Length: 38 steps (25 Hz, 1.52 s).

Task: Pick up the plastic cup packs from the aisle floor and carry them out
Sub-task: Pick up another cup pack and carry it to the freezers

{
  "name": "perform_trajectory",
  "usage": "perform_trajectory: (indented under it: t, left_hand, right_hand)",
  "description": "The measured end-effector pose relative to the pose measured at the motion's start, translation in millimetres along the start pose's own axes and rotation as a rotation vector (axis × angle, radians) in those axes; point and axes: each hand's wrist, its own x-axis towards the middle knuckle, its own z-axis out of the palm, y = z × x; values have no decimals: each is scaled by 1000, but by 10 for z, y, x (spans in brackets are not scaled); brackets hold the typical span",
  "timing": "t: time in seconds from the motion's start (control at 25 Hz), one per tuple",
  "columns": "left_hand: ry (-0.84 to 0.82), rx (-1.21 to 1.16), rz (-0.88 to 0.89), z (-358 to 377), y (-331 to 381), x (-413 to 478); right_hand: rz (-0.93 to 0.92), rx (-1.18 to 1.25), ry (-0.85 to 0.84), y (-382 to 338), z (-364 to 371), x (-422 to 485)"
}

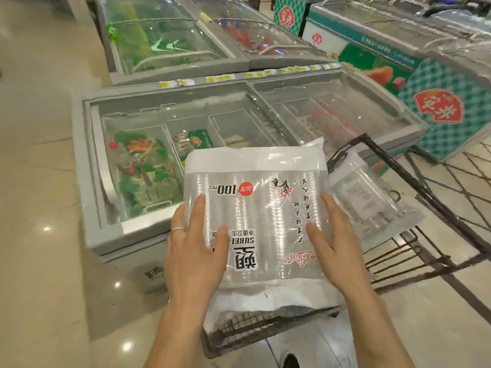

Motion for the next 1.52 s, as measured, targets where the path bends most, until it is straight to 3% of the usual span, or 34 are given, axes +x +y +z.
perform_trajectory:
  t: [0.32, 0.64, 1.08, 1.52]
  left_hand:
    - [121, 144, -212, 571, -269, 41]
    - [49, 191, -457, 1276, -559, -117]
    - [13, 158, -436, 1314, -697, -45]
    - [152, 426, -240, 680, -76, 208]
  right_hand:
    - [-25, 115, -294, 617, 661, 671]
    - [67, 92, -518, 1321, 1119, 816]
    - [63, 34, -557, 1358, 1274, 897]
    - [-298, -54, -464, 553, 612, 1311]
